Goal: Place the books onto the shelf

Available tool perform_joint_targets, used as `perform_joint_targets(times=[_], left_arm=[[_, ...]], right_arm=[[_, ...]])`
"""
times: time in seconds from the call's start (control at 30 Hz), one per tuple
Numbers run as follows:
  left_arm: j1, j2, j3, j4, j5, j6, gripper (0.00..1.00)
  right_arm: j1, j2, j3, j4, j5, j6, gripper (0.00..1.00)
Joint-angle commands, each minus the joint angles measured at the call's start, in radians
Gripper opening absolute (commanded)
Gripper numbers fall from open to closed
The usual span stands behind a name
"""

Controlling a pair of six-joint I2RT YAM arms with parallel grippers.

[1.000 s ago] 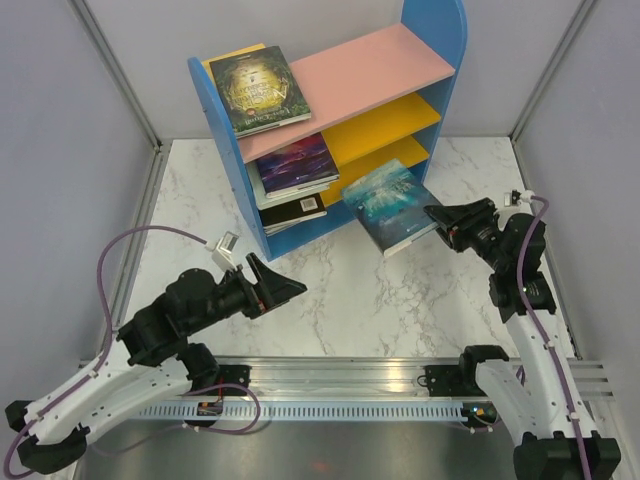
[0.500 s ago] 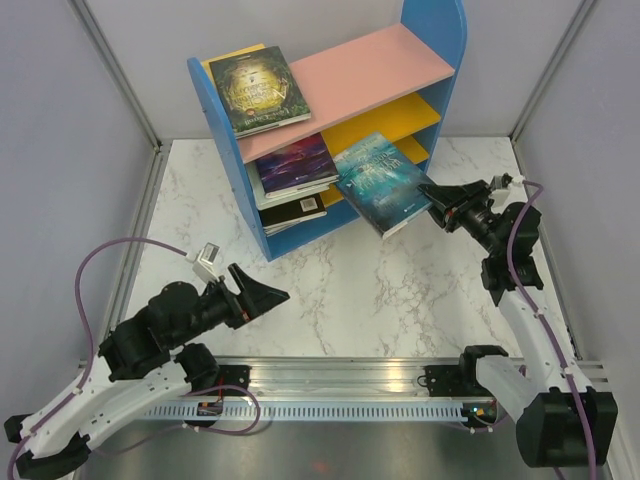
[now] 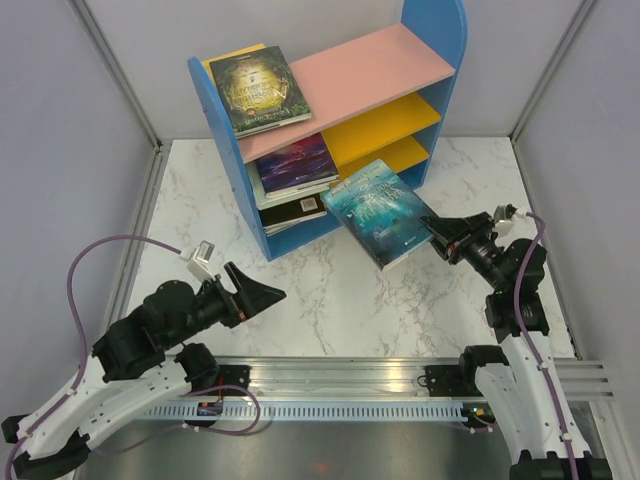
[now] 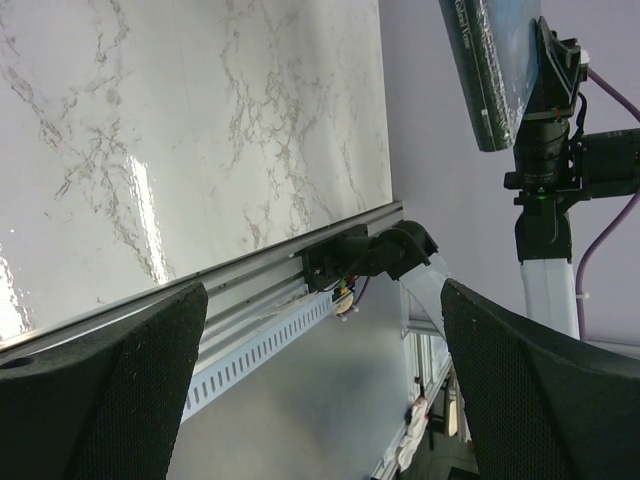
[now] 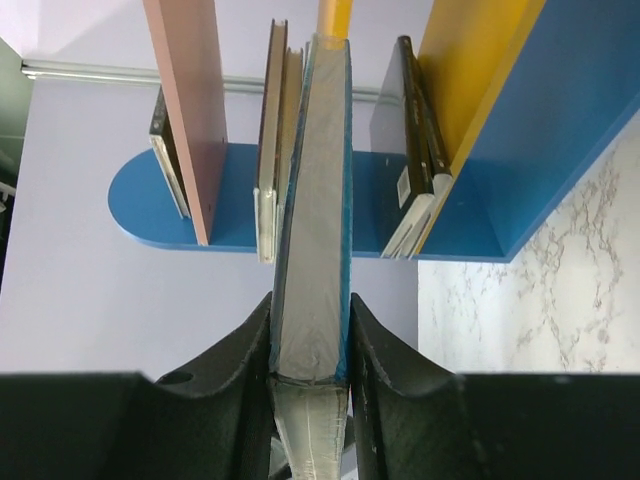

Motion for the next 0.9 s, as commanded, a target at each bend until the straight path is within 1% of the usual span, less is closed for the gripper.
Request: perform_joint_targets(times=[0.0,0.13,0.23,0.33,0.5,0.57,0.63,0.77,0.83,0.87], left_arm=[[-0.004,0.017,0.022,-0.007,-0.05,0.046,1.0],[-0.003,0.046,0.03,-0.004,-0.047,0.055,1.0],[-0.003,0.058,0.029,0.006,-0.041,0.069,1.0],[-0.004,0.061,0.036,0.014,-0.044,0.08,1.0],[-0.003,0.055,0.039,0.014,-0.05,0.088,1.0],[-0.003,0.053,0.036,0.014,-0.047,0.088,1.0],[-0.003,0.047,0.035,0.014,-0.044,0.083,1.0],[-0.003,0.03,0.032,0.006,-0.048,0.08,1.0],[-0.003,0.017,0.038,0.0,-0.055,0.077,1.0],[-0.003,0.014,0.038,-0.01,-0.058,0.077,1.0]], right_arm=[[0.002,-0.041,-0.006,0.085,-0.003,0.081,0.0],[0.006,-0.018,-0.02,0.099,0.018,0.083,0.0],[0.019,0.008,-0.061,0.185,0.052,0.127,0.0],[0.034,0.072,-0.069,0.271,0.087,0.138,0.0],[0.097,0.232,-0.014,0.421,0.147,0.141,0.0],[0.126,0.296,0.02,0.456,0.161,0.136,0.0],[0.16,0.347,0.04,0.475,0.181,0.127,0.0],[0.189,0.399,0.077,0.513,0.207,0.129,0.0],[0.186,0.396,0.109,0.488,0.225,0.101,0.0],[0.183,0.393,0.124,0.431,0.228,0.081,0.0]])
